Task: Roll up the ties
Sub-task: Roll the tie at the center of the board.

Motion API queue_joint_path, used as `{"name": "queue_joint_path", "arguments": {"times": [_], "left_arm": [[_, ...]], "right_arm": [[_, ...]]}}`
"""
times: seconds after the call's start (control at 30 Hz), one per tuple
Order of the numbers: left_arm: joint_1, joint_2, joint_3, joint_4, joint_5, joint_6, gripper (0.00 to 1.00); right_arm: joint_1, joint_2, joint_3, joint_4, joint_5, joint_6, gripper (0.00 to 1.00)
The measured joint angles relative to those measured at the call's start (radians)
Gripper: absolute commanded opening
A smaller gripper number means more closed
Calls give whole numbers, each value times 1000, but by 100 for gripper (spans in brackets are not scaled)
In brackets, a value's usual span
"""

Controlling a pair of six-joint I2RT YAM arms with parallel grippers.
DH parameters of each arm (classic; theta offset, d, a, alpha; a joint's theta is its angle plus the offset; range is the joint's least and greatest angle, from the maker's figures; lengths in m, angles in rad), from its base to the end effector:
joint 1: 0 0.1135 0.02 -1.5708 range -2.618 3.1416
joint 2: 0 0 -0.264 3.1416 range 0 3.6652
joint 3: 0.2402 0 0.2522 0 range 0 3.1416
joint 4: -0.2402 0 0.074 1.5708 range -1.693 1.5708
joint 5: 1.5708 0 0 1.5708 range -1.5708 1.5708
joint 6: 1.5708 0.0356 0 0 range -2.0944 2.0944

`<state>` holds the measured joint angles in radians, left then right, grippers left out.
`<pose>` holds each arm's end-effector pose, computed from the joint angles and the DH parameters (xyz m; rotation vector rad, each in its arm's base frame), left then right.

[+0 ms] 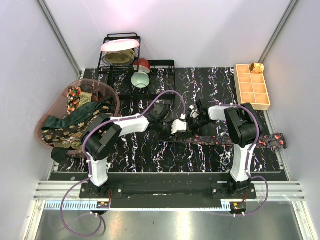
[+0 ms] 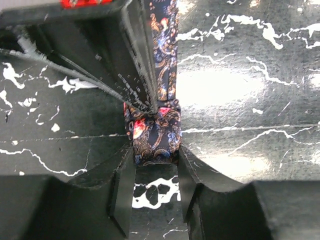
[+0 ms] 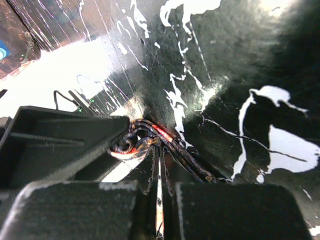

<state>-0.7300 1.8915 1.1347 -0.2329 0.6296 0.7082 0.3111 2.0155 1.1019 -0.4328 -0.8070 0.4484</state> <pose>0.2684 -0.2683 0.1536 1.7978 1.6904 -0.8078 0.3279 0.1324 0.0984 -0.0574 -2.7875 -1.2205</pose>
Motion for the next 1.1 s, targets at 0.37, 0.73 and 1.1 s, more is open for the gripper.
{"name": "queue_joint_path", "arguments": {"times": [0.37,0.73,1.1], "left_arm": [[-47,21,80,-65,-52,-51,38],[-62,99,193,-144,-79,-120,36],[-102,113,215,-183,-224,-101,27]], "right_arm": [[-5,12,5,-6,-18,0,0],[-5,12,5,-5,-19,0,0],[-14,-14,-32,48,-32,34,21]]}}
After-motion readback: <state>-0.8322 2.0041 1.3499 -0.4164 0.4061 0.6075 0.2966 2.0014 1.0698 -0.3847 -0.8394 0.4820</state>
